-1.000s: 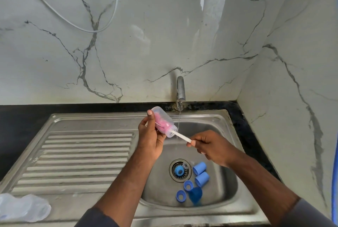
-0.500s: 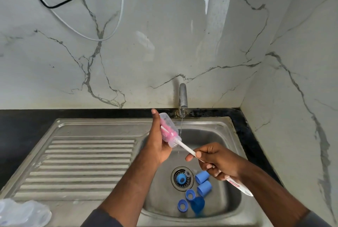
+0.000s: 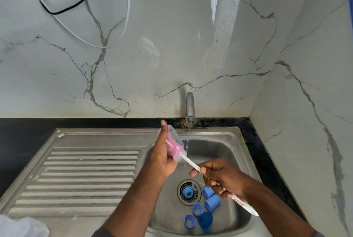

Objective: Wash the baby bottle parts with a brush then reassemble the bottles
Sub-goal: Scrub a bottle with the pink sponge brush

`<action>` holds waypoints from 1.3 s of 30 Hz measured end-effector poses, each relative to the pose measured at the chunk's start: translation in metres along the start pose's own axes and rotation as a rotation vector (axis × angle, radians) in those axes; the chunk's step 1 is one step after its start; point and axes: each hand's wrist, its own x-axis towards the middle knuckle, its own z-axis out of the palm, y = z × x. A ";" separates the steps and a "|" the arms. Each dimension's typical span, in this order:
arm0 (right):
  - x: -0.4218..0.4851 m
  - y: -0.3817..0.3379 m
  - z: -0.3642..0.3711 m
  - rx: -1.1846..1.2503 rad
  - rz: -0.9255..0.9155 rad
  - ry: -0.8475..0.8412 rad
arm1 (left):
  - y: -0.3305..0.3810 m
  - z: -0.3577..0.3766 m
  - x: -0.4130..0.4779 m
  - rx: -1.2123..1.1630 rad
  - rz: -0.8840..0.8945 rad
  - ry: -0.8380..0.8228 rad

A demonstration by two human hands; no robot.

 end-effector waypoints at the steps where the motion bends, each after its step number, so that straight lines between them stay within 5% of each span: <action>1: 0.000 -0.001 0.001 0.026 -0.005 -0.015 | 0.001 -0.001 0.002 -0.001 -0.004 -0.027; 4: 0.000 0.002 -0.001 0.113 -0.012 -0.041 | 0.005 -0.002 -0.002 -0.019 -0.027 -0.120; 8: 0.004 0.006 0.001 0.093 0.003 0.073 | 0.003 -0.004 0.000 -0.100 -0.025 0.018; 12: 0.014 0.012 0.008 -0.267 -0.032 0.292 | 0.003 -0.007 0.002 0.064 -0.105 0.217; 16: 0.017 0.015 0.011 -0.642 -0.104 0.335 | 0.007 -0.007 0.005 0.145 -0.119 0.157; 22: 0.013 -0.001 0.012 0.006 0.033 0.025 | 0.001 -0.004 0.004 -0.063 0.015 0.101; 28: 0.021 0.001 0.021 -0.127 -0.037 0.186 | 0.004 -0.009 0.013 -0.011 0.096 0.054; 35: 0.023 0.002 -0.011 0.234 0.199 -0.347 | 0.010 -0.014 0.004 -0.077 0.018 -0.097; 39: 0.025 -0.003 -0.018 0.024 0.223 -0.239 | 0.005 -0.015 0.005 0.028 0.043 0.020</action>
